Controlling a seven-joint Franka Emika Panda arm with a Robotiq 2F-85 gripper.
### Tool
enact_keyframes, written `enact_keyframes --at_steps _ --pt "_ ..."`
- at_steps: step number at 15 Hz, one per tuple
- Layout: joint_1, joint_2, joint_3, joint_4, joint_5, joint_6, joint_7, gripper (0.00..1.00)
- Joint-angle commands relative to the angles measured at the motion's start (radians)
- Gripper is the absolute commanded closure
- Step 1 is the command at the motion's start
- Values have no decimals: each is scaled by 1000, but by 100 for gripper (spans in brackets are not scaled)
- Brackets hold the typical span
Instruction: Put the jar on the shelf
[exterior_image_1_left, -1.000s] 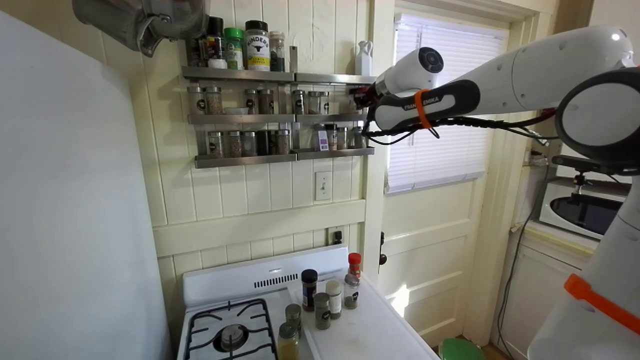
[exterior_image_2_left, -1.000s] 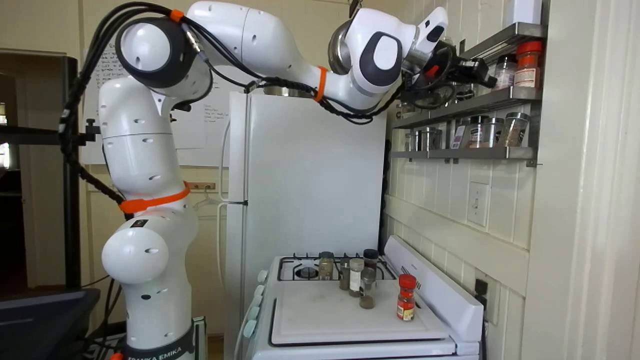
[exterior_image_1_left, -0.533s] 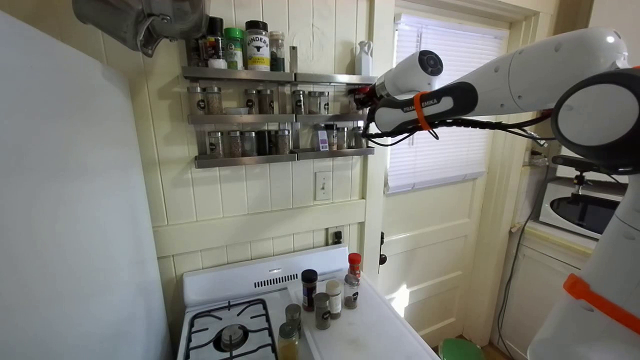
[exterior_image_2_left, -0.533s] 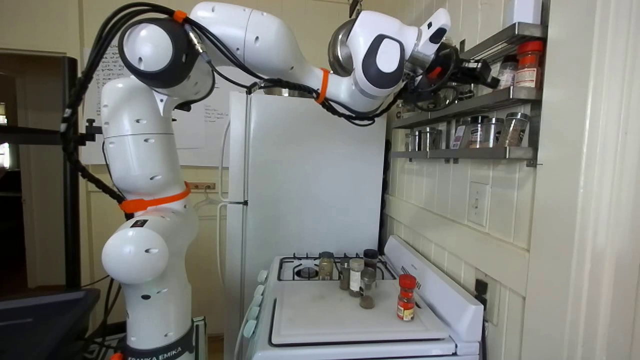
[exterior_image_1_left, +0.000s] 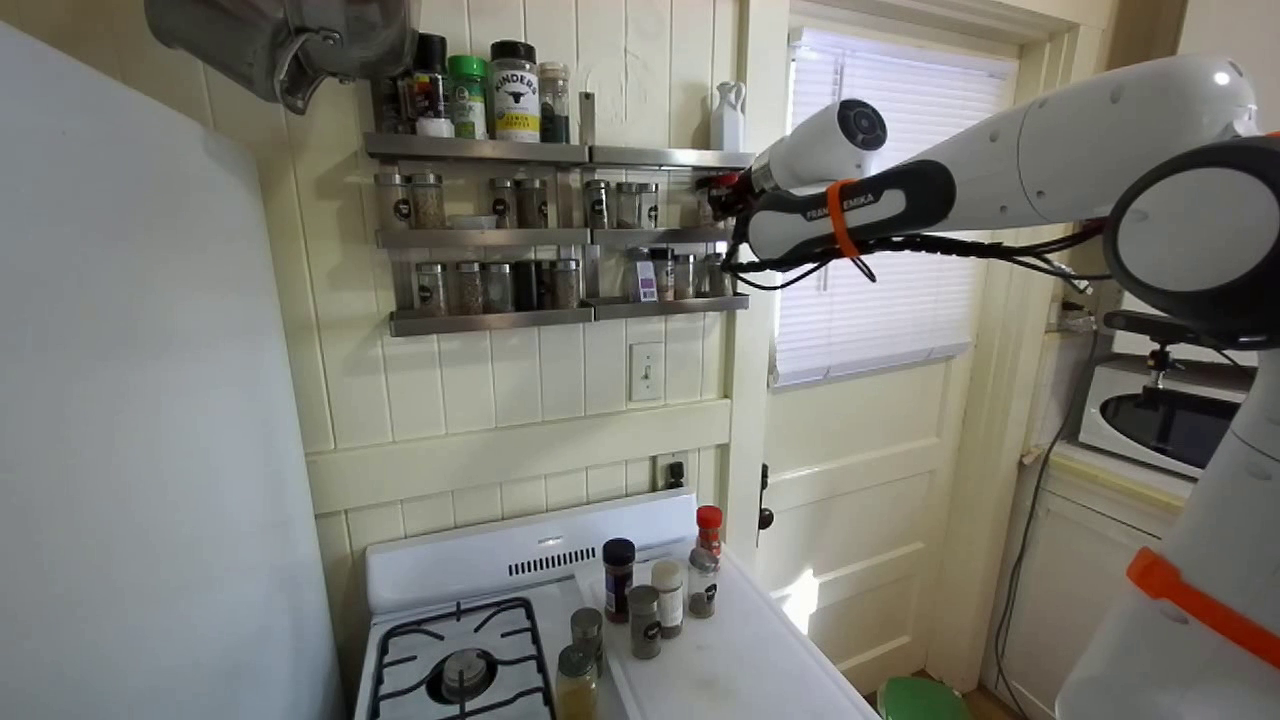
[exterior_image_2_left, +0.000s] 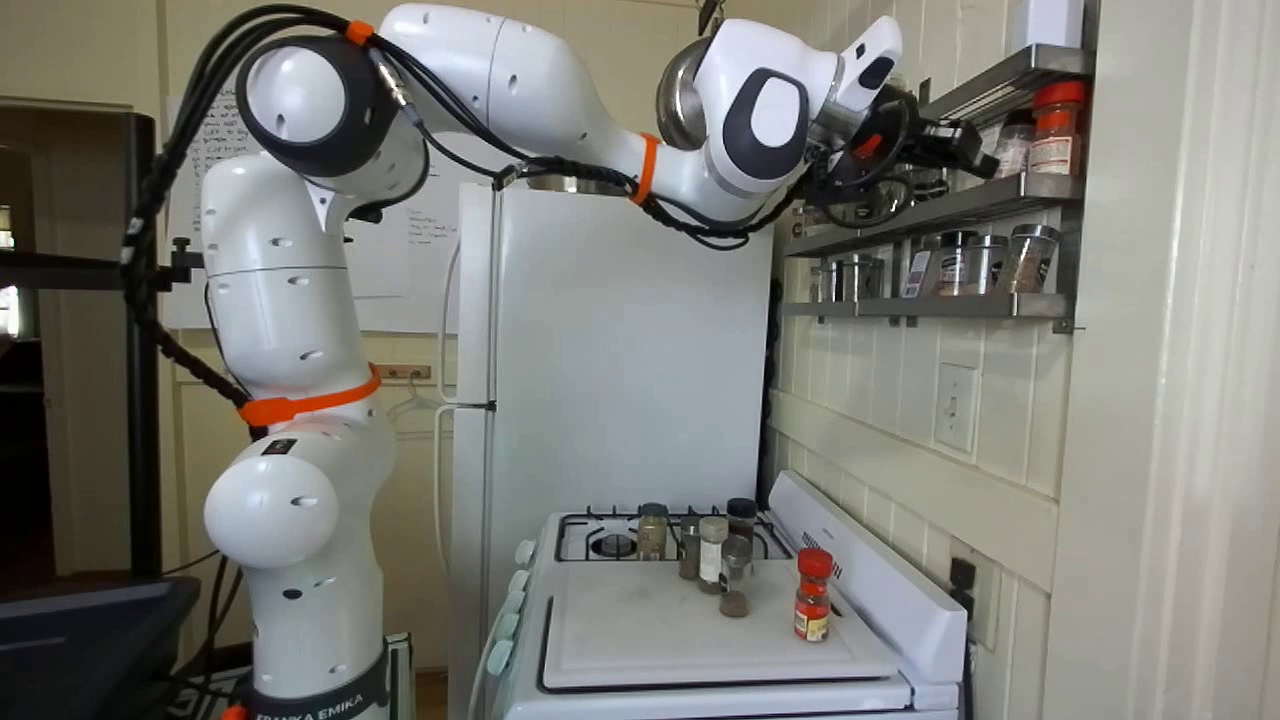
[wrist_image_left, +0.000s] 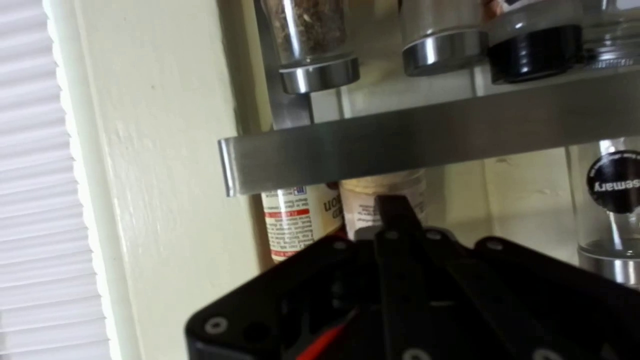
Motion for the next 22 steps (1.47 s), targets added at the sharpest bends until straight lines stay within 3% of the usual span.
enact_keyframes --at_steps 1,9,22 --pt "19 -15 -7 -19 42 -56 -6 100" --pt "8 -14 -3 -19 54 -88 6 100" --pt "3 6 -12 -55 45 36 -1 100"
